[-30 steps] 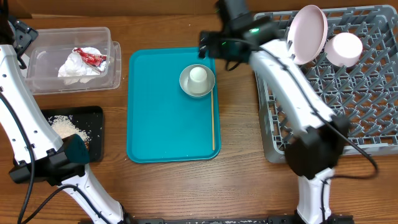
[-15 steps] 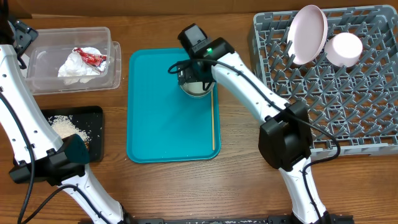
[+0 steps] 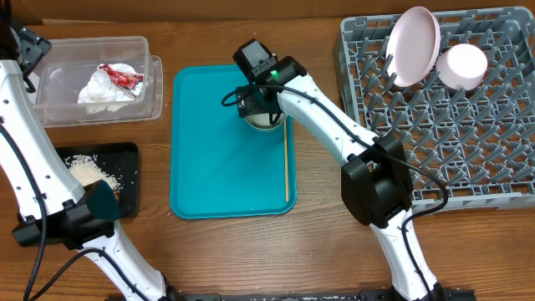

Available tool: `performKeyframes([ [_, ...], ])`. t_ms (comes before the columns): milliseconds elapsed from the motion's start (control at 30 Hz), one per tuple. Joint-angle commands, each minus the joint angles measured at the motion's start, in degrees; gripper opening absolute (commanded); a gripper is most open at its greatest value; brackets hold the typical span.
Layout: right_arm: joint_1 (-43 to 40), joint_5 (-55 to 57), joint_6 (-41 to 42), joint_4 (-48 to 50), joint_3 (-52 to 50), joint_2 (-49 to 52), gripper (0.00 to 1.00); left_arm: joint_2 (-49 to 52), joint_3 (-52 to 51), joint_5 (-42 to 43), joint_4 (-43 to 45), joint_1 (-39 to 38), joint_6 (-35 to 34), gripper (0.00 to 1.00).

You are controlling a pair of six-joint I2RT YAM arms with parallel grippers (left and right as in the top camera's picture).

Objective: Sort waste into correct bins and load items into the dishwasher
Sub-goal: 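Move the right gripper to the small white cup and grasp it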

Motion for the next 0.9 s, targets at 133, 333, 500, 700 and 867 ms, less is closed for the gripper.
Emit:
performKeyframes([
  [133, -0.04, 0.94, -0.24, 1.16, -0.07, 0.72, 0.87, 0.00, 0.13, -0.72, 0.07, -0.07, 0.07, 1.00],
  [333, -0.04, 1.18, -0.24, 1.16, -0.42, 0.74, 0.86, 0.00, 0.13, -0.72, 0.07, -0.07, 0.07, 1.00],
  [500, -0.04, 3.30, 1.05, 1.20, -1.14, 0.74, 0.86, 0.00, 0.13, -0.72, 0.07, -0.07, 0.07, 1.00],
  [700, -0.04, 3.28, 1.03, 1.25, -2.32, 0.76, 0.89, 0.00, 0.13, -0.72, 0.07, -0.07, 0.07, 1.00],
  [867, -0.04, 3.48, 1.03, 1.55, -2.89, 0.72, 0.79, 0.00, 0.13, -0.72, 0.07, -0.09, 0.07, 1.00],
])
